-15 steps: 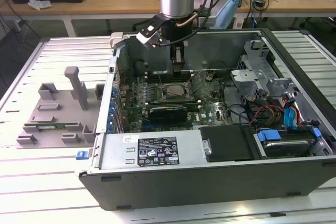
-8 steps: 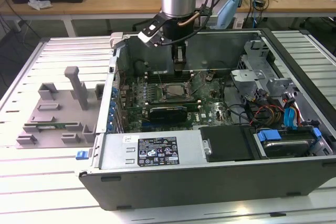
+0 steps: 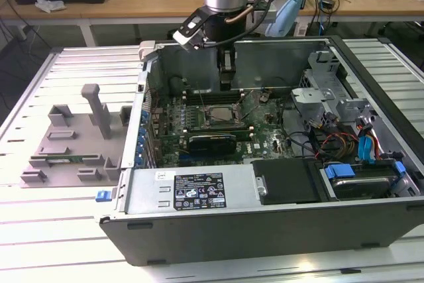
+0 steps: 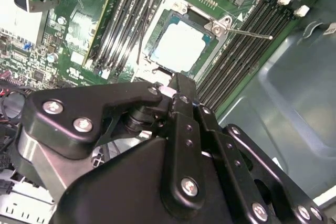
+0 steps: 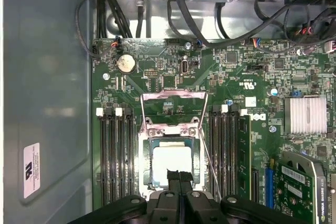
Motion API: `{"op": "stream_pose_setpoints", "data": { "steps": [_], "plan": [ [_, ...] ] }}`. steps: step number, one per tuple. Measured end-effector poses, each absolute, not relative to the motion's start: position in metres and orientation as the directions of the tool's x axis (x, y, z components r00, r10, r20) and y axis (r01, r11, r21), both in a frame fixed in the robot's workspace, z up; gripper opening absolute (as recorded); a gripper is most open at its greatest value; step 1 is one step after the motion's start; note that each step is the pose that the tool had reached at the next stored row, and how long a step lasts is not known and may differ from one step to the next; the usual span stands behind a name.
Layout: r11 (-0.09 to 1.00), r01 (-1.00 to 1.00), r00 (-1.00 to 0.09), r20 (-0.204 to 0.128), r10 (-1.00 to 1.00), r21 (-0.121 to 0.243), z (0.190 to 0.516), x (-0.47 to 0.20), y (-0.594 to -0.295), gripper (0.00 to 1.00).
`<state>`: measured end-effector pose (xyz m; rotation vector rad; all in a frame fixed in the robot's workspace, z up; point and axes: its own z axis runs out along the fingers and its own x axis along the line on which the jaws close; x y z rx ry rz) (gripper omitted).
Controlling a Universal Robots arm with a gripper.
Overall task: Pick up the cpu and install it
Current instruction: 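Close the cpu cover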
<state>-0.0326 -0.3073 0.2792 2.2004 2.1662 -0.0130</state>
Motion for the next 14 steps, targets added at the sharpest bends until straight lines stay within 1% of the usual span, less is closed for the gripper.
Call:
{"op": "stream_pose_setpoints", "data": {
  "steps": [5,14],
  "plan": [
    [-0.015,0.999,0.016,-0.044,0.999,0.032,0.28,-0.029,-0.307,0.11],
    [-0.015,0.999,0.016,-0.044,0.999,0.032,0.279,0.007,-0.307,0.11]
  ]
}}
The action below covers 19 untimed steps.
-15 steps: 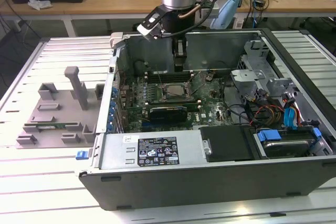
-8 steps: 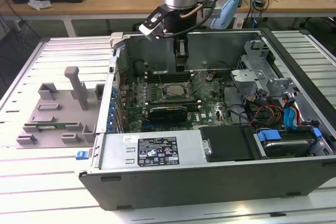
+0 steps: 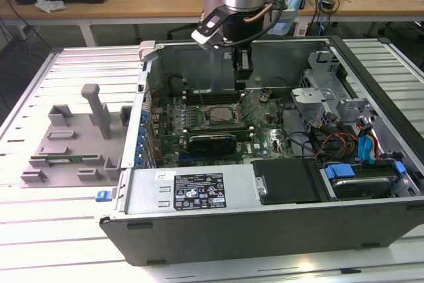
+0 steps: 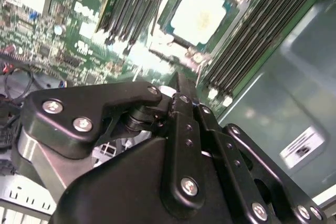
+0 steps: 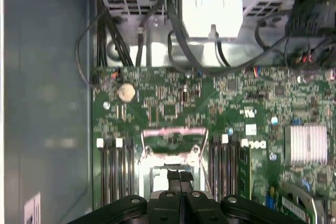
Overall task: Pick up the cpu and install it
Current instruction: 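Close the cpu cover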
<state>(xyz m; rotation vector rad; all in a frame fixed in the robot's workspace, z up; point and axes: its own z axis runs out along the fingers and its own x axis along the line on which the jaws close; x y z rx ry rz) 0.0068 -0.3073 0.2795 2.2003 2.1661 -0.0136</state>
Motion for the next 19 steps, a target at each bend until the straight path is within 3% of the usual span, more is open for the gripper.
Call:
{"op": "stream_pose_setpoints", "data": {
  "steps": [10,19],
  "plan": [
    [-0.015,1.0,0.016,-0.044,0.999,0.028,0.278,0.06,-0.307,0.11],
    [-0.019,1.0,0.019,-0.044,0.999,0.01,0.261,0.068,-0.307,0.11]
  ]
}}
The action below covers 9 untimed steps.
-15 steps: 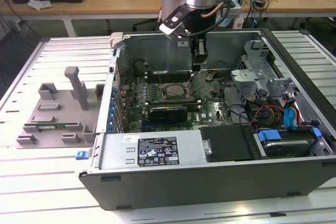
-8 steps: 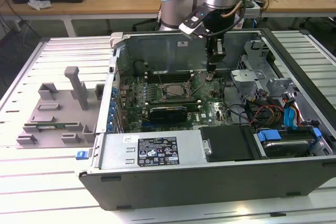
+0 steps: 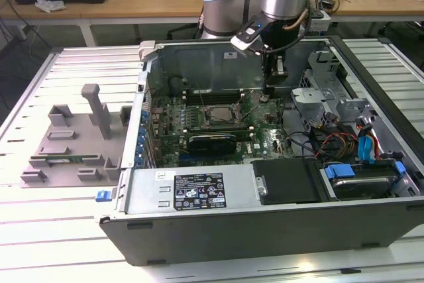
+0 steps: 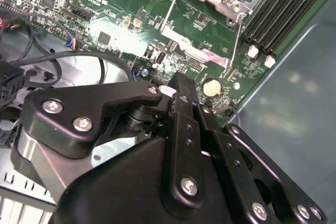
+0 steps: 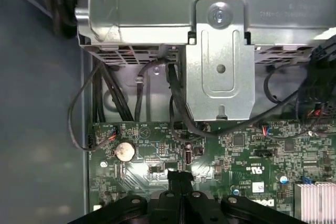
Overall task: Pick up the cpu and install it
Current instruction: 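Close the cpu cover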
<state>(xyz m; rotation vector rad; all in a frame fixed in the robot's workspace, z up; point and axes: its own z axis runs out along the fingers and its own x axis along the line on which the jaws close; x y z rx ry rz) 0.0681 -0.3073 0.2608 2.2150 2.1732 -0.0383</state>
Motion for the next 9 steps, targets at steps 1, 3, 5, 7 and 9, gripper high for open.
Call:
{"op": "stream_pose_setpoints", "data": {
  "steps": [1,3,5,7,9],
  "plan": [
    [-0.019,1.0,0.02,-0.044,0.999,0.009,0.259,0.068,-0.307,0.11],
    [-0.02,1.0,0.021,-0.044,0.999,0.004,0.252,0.068,-0.307,0.11],
    [-0.021,1.0,0.021,-0.044,0.999,0.001,0.247,0.068,-0.307,0.11],
    [-0.021,1.0,0.021,-0.044,0.999,0.0,0.245,0.067,-0.307,0.11],
    [-0.02,1.0,0.02,-0.044,0.999,0.0,0.245,0.065,-0.307,0.11]
  ]
}}
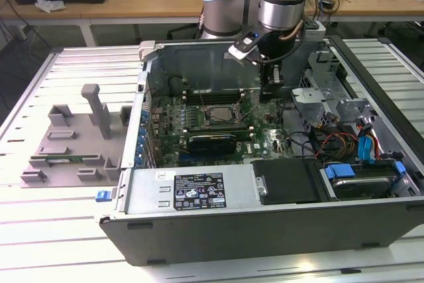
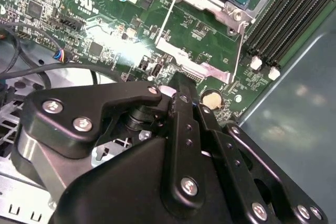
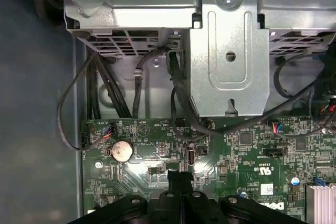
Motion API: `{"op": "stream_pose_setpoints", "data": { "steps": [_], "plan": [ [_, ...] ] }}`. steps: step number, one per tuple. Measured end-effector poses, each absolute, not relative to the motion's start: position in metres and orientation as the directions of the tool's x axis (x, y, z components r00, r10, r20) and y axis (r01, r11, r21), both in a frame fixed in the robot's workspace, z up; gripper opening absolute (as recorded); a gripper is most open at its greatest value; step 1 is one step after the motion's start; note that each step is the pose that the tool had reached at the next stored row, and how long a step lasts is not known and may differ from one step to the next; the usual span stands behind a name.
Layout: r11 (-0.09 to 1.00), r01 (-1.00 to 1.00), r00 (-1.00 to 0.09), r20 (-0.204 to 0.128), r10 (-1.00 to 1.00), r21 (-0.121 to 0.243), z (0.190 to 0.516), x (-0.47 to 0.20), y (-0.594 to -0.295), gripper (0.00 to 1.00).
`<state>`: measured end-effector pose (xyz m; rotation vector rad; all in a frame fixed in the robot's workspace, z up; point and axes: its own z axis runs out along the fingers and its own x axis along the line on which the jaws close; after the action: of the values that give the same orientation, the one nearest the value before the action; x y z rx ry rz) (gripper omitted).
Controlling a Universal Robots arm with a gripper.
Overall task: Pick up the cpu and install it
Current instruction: 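Close the cpu cover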
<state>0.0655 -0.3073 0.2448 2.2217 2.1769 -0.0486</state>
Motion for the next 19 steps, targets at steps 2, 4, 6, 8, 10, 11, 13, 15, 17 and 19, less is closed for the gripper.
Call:
{"op": "stream_pose_setpoints", "data": {
  "steps": [2,4,6,8,10,11,13,15,17,19],
  "plan": [
    [-0.021,1.0,0.021,-0.044,0.999,0.0,0.245,0.065,-0.307,0.11],
    [-0.02,1.0,0.02,-0.043,0.999,0.0,0.245,0.061,-0.307,0.11],
    [-0.021,1.0,0.021,-0.042,0.999,0.0,0.245,0.056,-0.307,0.11],
    [-0.02,1.0,0.02,-0.042,0.999,0.0,0.245,0.05,-0.307,0.11],
    [-0.02,1.0,0.02,-0.042,0.999,0.0,0.245,0.043,-0.307,0.11],
    [-0.021,1.0,0.021,-0.042,0.999,0.0,0.245,0.038,-0.307,0.11],
    [-0.021,1.0,0.021,-0.042,0.999,0.0,0.245,0.03,-0.307,0.11],
    [-0.02,1.0,0.02,-0.042,0.999,0.0,0.245,0.022,-0.307,0.11],
    [-0.021,1.0,0.021,-0.042,0.999,0.0,0.245,0.014,-0.307,0.11],
    [-0.021,1.0,0.021,-0.041,0.999,0.0,0.245,0.005,-0.307,0.11]
  ]
}}
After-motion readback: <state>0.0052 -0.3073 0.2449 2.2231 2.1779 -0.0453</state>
